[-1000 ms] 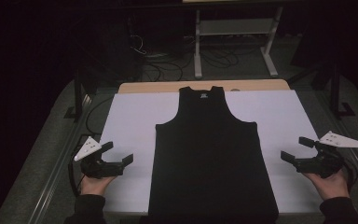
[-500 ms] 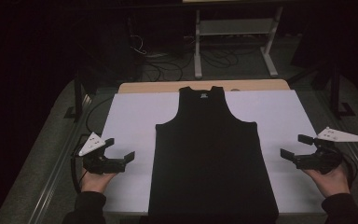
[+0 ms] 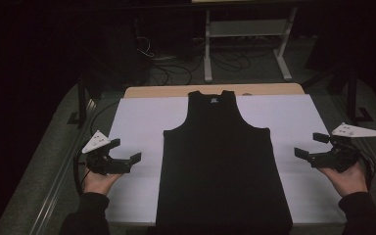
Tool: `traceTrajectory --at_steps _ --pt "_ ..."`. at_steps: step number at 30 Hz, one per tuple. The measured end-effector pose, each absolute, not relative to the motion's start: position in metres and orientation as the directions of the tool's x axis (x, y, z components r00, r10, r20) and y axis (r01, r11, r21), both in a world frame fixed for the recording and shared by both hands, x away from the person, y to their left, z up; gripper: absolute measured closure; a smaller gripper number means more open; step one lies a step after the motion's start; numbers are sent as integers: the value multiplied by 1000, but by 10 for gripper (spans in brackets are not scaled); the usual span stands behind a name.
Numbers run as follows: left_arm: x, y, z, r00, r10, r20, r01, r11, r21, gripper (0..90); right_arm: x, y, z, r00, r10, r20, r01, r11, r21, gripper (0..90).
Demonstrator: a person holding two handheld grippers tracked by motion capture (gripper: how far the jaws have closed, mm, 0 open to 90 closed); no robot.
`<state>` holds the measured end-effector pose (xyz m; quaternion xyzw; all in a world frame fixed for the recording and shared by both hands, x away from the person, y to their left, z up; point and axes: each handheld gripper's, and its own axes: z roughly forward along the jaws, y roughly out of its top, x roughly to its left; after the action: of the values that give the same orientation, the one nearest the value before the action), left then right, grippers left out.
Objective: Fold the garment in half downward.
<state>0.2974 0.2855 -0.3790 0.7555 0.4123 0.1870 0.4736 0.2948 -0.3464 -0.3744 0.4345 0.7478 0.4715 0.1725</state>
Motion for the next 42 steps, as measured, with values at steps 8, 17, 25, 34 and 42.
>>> traceTrajectory --at_steps 8,17,25,34,42 --pt "304 285 -373 601 793 -98 445 -230 866 0 306 -343 -362 -581 801 142 481 198 854 0" --pt "317 281 -361 616 781 -98 437 -236 868 0 322 -335 -348 -596 792 134 490 226 842 0" --pt "329 279 -354 628 771 -106 438 -238 867 0 333 -333 -342 -605 785 135 493 236 837 0" --pt "347 272 -357 643 757 -118 458 -256 851 0 348 -332 -341 -603 785 143 507 239 828 0" --pt "361 266 -355 652 749 -122 462 -264 847 0 360 -331 -344 -602 785 147 519 244 819 0"
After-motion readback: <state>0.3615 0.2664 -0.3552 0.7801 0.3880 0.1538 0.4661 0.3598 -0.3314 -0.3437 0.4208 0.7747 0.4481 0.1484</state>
